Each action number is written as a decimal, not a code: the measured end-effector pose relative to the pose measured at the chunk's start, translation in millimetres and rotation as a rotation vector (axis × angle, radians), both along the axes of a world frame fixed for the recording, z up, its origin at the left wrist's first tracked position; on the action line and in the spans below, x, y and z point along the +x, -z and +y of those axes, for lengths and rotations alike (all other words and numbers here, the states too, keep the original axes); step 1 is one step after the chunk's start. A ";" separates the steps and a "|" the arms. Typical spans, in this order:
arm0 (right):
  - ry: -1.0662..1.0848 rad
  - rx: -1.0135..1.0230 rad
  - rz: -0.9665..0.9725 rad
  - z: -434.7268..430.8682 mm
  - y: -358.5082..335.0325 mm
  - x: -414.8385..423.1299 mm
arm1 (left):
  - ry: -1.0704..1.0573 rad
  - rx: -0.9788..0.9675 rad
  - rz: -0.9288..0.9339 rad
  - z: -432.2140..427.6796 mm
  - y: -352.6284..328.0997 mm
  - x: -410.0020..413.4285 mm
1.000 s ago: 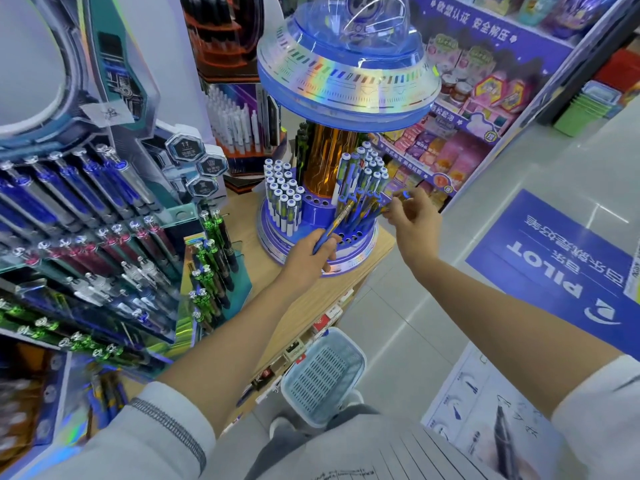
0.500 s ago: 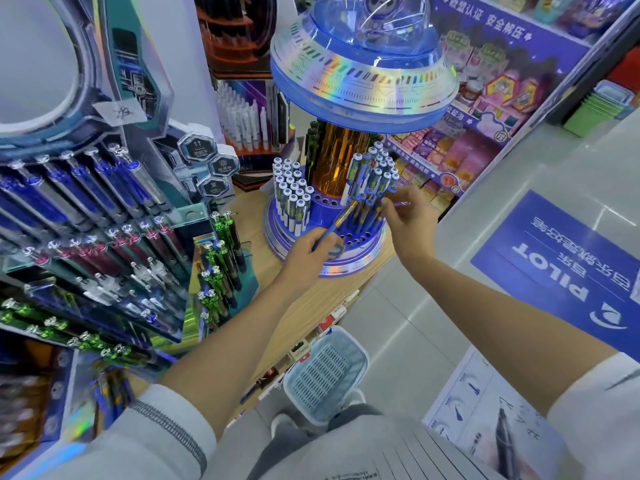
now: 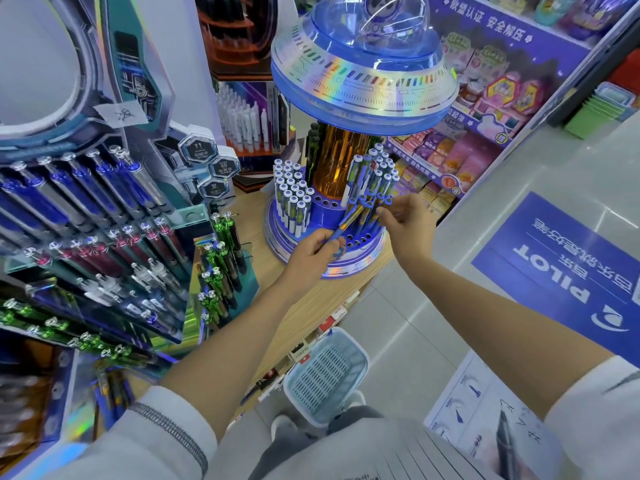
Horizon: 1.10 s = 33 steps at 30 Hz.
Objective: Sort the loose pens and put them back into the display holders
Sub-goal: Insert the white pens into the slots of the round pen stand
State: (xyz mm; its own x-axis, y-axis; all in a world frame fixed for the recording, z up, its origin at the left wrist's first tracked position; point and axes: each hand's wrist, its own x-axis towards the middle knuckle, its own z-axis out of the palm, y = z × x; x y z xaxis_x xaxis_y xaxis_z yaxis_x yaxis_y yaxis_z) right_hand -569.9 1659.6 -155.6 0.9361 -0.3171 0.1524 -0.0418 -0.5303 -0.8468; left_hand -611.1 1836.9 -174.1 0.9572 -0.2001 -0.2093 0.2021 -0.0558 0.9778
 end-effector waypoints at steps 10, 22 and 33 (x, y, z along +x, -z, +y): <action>-0.206 0.204 0.171 -2.8 -4.4 -13.0 | 0.001 0.084 -0.126 -3.2 3.0 2.2; -0.077 0.060 0.048 -28.8 -9.9 -7.3 | 0.101 0.794 -0.418 -11.2 15.1 16.8; -0.072 -0.210 0.121 -21.2 11.6 5.0 | 0.256 0.952 -0.314 -6.8 33.9 12.2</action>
State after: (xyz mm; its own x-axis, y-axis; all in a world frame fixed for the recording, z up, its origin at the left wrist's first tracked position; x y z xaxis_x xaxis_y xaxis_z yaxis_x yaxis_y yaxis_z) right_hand -564.9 1638.3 -167.2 0.9705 -0.2222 0.0933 -0.0920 -0.6996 -0.7086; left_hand -598.9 1830.1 -207.9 0.9480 -0.2880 -0.1355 -0.1817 -0.8391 0.5127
